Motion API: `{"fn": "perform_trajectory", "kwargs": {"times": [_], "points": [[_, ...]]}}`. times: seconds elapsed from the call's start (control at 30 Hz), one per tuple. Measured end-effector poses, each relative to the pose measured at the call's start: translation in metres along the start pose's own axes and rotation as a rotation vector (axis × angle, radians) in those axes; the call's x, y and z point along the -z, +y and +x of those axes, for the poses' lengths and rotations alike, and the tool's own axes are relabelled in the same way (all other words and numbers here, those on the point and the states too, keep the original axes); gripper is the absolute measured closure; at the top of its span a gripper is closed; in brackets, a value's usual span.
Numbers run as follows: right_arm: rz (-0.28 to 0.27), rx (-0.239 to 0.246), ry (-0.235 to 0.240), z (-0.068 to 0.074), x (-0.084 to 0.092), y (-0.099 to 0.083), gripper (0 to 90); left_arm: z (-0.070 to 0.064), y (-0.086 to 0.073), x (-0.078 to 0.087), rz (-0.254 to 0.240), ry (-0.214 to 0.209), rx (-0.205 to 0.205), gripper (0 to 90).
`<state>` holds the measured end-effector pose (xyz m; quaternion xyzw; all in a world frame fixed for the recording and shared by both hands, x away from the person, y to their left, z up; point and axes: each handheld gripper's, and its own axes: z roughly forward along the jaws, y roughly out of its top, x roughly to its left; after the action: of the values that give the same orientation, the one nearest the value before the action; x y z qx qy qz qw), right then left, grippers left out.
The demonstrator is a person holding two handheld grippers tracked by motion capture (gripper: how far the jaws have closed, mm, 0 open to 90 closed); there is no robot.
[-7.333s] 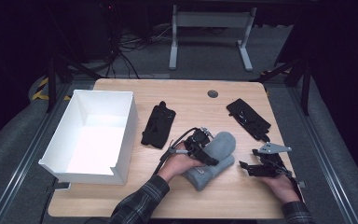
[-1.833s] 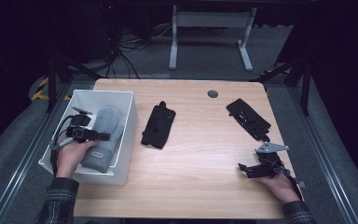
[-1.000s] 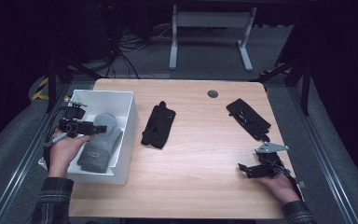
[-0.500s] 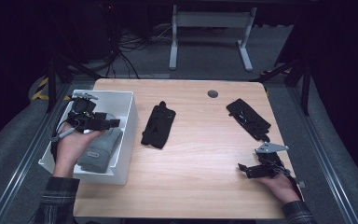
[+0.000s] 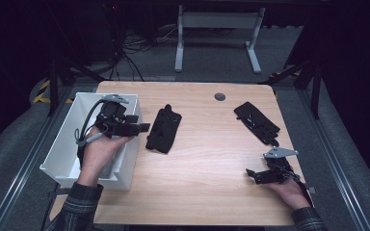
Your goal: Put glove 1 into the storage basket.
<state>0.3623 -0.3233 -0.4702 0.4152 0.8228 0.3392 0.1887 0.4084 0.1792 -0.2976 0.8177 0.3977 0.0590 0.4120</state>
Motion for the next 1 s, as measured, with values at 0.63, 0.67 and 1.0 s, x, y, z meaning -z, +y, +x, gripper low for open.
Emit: {"fn": "perform_trajectory", "kwargs": {"times": [0.63, 0.67, 1.0], "points": [[0.000, 0.003, 0.004, 0.000, 0.000, 0.000, 2.2, -0.057, -0.009, -0.053, 0.029, -0.086, -0.104, 89.6], [0.000, 0.004, 0.004, 0.000, 0.000, 0.000, 2.2, -0.059, -0.011, -0.058, 0.039, -0.090, -0.109, 89.7], [-0.009, 0.014, 0.010, 0.000, 0.001, 0.000, 5.8, -0.073, -0.037, -0.097, 0.079, -0.069, -0.152, 89.6]]}}
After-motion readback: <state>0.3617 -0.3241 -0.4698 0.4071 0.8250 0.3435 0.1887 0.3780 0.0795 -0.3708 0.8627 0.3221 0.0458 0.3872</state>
